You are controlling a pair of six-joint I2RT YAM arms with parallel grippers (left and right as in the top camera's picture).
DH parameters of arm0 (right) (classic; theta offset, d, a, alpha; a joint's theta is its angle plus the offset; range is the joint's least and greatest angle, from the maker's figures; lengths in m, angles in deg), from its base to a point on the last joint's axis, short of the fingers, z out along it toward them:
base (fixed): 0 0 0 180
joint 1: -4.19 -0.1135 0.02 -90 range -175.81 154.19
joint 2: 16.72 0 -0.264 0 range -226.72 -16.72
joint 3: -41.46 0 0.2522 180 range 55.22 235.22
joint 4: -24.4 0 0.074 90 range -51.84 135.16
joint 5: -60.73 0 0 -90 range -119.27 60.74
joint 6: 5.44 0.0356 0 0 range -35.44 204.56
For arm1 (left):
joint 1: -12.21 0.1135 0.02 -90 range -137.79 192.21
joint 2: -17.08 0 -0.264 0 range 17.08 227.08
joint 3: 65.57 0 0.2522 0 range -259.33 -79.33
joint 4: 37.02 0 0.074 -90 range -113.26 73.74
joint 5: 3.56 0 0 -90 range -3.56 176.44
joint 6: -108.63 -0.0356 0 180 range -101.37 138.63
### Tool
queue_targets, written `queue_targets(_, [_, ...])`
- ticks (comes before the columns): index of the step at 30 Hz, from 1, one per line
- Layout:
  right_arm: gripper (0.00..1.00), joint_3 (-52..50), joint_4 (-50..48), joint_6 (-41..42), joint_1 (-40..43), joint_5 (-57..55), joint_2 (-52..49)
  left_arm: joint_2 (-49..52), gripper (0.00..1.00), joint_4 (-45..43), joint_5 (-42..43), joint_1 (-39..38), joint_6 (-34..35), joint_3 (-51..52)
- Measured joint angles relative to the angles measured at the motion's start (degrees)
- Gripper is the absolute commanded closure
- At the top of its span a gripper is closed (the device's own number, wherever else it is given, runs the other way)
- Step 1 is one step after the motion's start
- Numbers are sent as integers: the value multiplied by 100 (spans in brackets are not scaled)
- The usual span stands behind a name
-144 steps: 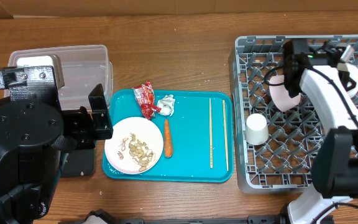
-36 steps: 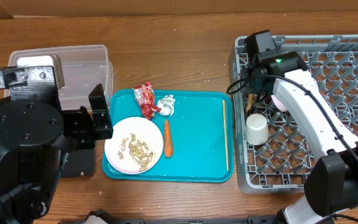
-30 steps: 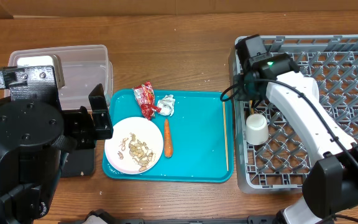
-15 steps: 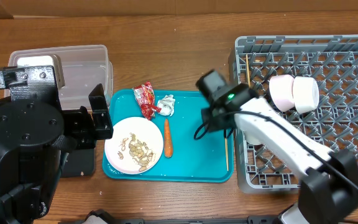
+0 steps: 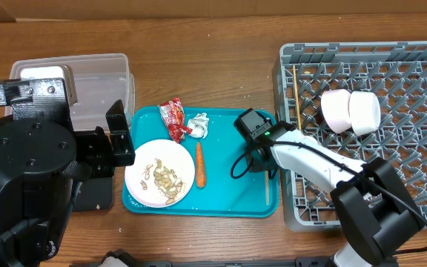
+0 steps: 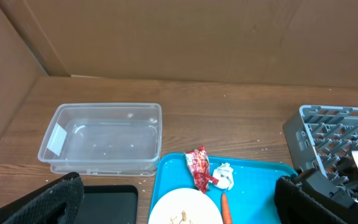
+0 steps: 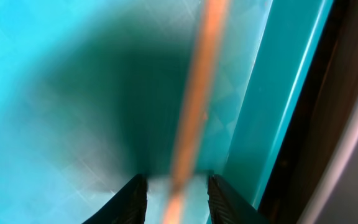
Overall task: Sort waste into correct bins and load items into the dishwasher
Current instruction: 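Grasp the second chopstick on the teal tray with the right gripper, then carry the chopstick to the rack's left edge and release it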
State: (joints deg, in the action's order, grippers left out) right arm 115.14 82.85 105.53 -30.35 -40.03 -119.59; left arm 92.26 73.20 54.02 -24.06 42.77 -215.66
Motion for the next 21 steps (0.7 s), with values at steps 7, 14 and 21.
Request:
queue_targets(7, [96, -85, -92, -33, -11, 177, 50, 0, 0, 0, 0, 0, 2, 0])
queue_targets(14, [96, 293, 901, -44, -243, 332, 50, 0, 0, 0, 0, 0, 0, 0])
queue_targets(21, [96, 1812, 1862, -22, -299, 407, 518, 0, 0, 0, 2, 0, 13, 0])
